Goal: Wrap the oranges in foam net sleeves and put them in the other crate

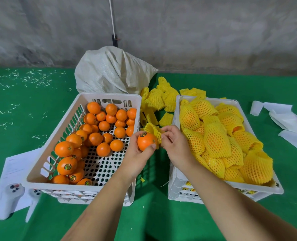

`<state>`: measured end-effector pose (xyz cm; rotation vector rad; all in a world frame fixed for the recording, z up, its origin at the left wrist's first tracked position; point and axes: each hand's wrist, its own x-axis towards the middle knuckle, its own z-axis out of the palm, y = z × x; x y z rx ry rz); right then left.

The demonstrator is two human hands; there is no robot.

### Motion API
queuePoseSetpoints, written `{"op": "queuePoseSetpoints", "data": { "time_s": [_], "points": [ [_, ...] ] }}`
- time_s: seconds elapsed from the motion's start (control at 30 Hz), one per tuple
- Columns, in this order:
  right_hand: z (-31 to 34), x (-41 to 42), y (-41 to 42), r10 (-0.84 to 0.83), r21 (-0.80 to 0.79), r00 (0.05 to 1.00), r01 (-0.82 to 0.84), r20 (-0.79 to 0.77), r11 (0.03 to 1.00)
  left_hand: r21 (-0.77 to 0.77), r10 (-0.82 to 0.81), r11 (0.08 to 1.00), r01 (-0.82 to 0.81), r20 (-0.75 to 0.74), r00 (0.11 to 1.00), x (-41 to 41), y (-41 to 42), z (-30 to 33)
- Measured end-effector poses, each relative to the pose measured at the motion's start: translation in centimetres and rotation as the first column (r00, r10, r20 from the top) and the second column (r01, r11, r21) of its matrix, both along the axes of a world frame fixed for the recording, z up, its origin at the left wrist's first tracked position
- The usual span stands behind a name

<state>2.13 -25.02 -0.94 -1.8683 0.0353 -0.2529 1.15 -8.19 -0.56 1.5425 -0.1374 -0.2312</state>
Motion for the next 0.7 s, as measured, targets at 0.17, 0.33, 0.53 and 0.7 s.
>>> {"op": "queuePoseSetpoints", "data": {
  "time_s": [0.17, 0.33, 0.53, 0.7],
  "points": [
    [-0.7, 0.4, -0.1, 0.030, -0.146, 1.000, -0.031, -0.008, 0.989, 0.015, -0.144, 0.989, 0.145, -0.019, 0.989, 1.3, -0.2, 0.2],
    [-0.7, 0.5, -0.4, 0.002, -0.105, 0.999, 0.003, 0.050, 0.994, 0.022, -0.027, 0.999, 0.028, -0.055, 0.998, 0.9, 0.3, -0.1],
    [-0.6, 0.1, -0.3, 0.098, -0.111, 0.987, -0.084, 0.124, 0.990, 0.095, -0.065, 0.994, 0.052, 0.143, 0.988, 1.9, 0.5, 0.2],
    [-0.9, 0.3, -0.4, 0.116, -0.089, 0.986, -0.106, 0.121, 0.990, 0.164, -0.133, 0.979, 0.121, 0.060, 0.989, 1.7, 0.8, -0.5]
  ]
}}
